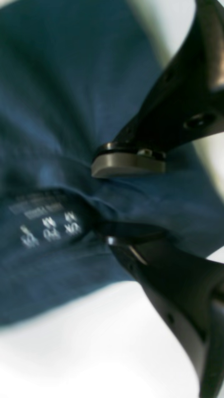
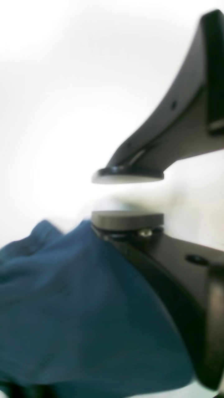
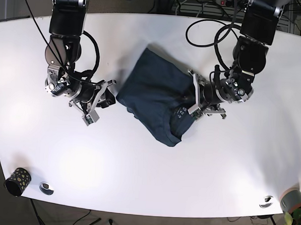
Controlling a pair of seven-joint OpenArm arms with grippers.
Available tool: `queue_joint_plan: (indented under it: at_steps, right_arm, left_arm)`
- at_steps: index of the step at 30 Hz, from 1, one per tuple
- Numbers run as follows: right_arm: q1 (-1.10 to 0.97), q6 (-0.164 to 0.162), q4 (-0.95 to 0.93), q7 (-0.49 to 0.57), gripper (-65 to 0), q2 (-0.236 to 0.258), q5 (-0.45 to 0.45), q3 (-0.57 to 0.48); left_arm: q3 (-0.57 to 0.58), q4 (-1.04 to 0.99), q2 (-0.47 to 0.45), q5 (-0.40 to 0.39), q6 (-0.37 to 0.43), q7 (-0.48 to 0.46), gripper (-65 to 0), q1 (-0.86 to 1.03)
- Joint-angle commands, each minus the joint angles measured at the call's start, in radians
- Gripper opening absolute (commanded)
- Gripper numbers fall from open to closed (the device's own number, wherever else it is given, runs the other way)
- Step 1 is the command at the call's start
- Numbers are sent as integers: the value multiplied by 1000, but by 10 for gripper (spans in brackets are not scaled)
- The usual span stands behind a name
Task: Fold the T-shirt properly
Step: 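Grasp the folded bundle with both grippers and lift it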
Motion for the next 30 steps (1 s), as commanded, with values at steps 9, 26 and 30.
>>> queue_joint_plan:
  at_steps: [9,26,30]
  right_arm:
    - [53,6,118,-36,-520,-22,-5,-32]
    - [-96,9,207,-39,-520,-97,-18,-359]
    - [-107,6,202,-39,-520,-149,-24,-465]
  left_arm:
    - [-141,267,-8,-20,7,-33,-431,-20]
    - [-245,333,118,-18,379,-33,-267,90]
    - [-243,343,126,-18,403,-33,-246,95]
